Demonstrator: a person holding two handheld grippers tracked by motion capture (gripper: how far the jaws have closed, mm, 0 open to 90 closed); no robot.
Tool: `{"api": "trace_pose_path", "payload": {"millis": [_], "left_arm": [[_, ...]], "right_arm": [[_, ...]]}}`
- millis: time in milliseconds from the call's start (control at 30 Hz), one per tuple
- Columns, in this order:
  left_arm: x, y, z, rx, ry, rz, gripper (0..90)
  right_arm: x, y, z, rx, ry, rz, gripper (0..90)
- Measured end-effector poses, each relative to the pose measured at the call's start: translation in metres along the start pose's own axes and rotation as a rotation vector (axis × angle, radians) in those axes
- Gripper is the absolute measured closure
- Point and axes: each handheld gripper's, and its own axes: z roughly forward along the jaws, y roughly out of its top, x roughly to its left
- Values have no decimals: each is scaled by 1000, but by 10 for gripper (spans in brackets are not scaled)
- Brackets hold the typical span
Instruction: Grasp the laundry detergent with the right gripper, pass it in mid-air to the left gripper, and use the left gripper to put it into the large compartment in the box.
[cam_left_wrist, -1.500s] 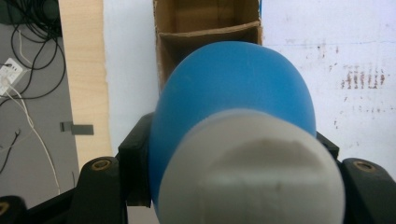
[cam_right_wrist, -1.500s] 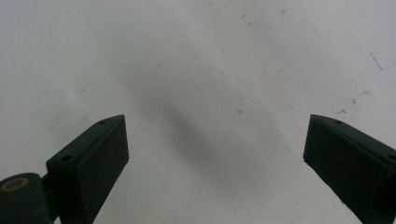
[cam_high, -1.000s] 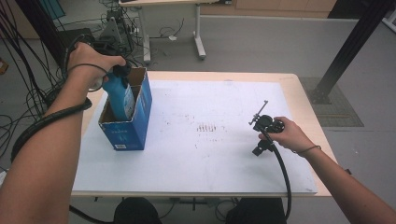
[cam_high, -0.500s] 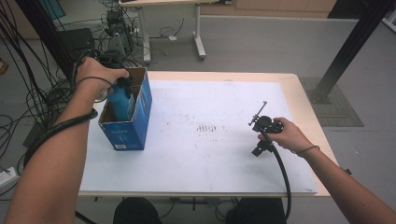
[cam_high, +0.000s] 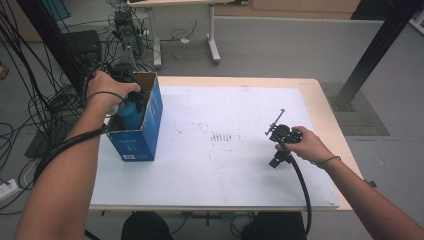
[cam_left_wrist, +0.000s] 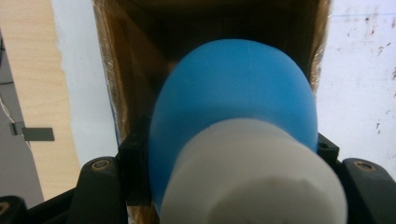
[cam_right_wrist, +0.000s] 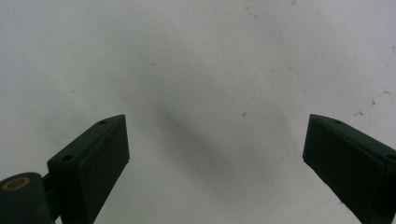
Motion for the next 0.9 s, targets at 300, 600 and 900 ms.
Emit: {"api": "trace_pose_path", "payload": {"millis": [300, 600, 900], "left_arm": [[1, 0, 14, 33, 2, 6, 372], [2, 0, 25, 50, -4, 2, 372], [1, 0, 32, 54, 1, 2, 372]], "right_arm": [[1, 1, 2, 0, 5, 2, 72], [-1, 0, 1, 4, -2, 5, 73], [-1, 0, 1, 5, 1, 10, 73]]}}
